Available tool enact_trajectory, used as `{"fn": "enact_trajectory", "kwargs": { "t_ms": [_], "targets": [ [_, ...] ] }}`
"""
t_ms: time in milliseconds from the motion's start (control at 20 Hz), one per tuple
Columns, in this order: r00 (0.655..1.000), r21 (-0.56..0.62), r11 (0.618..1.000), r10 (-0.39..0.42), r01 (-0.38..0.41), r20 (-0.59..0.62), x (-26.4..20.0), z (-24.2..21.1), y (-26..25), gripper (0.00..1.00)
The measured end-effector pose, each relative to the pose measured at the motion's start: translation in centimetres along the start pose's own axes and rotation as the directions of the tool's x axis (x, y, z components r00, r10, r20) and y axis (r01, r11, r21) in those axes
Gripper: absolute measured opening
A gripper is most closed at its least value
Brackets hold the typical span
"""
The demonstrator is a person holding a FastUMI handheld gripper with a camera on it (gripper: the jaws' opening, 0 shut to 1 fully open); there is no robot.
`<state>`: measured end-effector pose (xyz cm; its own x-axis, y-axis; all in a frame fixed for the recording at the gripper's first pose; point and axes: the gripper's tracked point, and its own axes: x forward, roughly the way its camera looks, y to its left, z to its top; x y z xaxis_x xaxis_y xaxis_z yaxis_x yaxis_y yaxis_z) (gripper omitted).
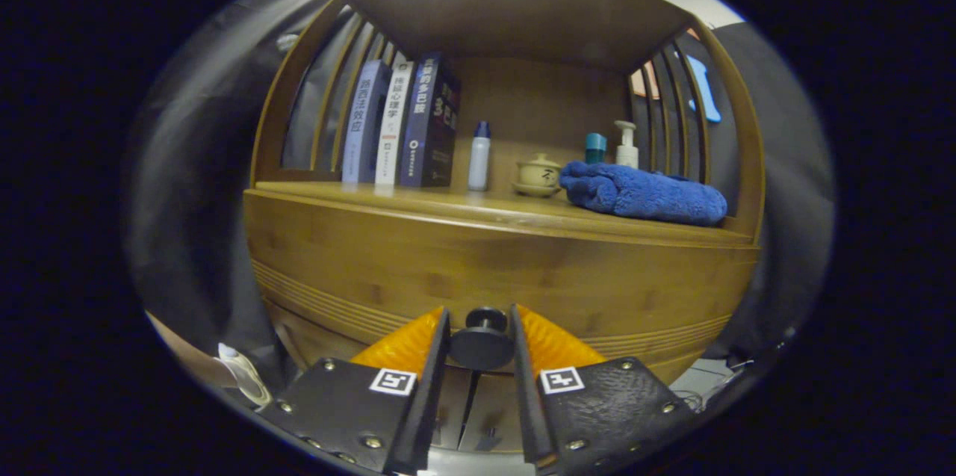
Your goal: Pull open the drawer, take out the items inside it, and place them on the countertop above the cabinet.
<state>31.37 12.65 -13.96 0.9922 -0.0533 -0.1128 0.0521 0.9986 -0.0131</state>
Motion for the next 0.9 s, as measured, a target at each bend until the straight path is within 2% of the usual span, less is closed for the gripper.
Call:
{"fn": "enact_trajectory", "kwargs": {
  "t_ms": [50, 150, 250, 300, 400, 900],
  "targets": [
    [1.000, 0.006, 1.000, -0.012, 0.011, 0.013, 0.8, -0.2, -0.1, 0.46],
    [0.999, 0.006, 1.000, -0.030, 0.030, 0.012, -0.5, 0.3, -0.2, 0.42],
    [0.999, 0.052, 0.998, -0.043, 0.043, -0.007, -1.0, 0.2, -0.3, 0.42],
    [0.999, 0.069, 0.997, -0.036, 0.037, -0.018, -0.4, 0.2, -0.3, 0.35],
    [0.999, 0.067, 0.997, -0.021, 0.024, -0.035, -0.4, 0.0, -0.3, 0.31],
    [0.995, 0.065, 0.998, -0.017, 0.024, -0.095, -7.4, -0.8, -0.2, 0.30]
  ]
}}
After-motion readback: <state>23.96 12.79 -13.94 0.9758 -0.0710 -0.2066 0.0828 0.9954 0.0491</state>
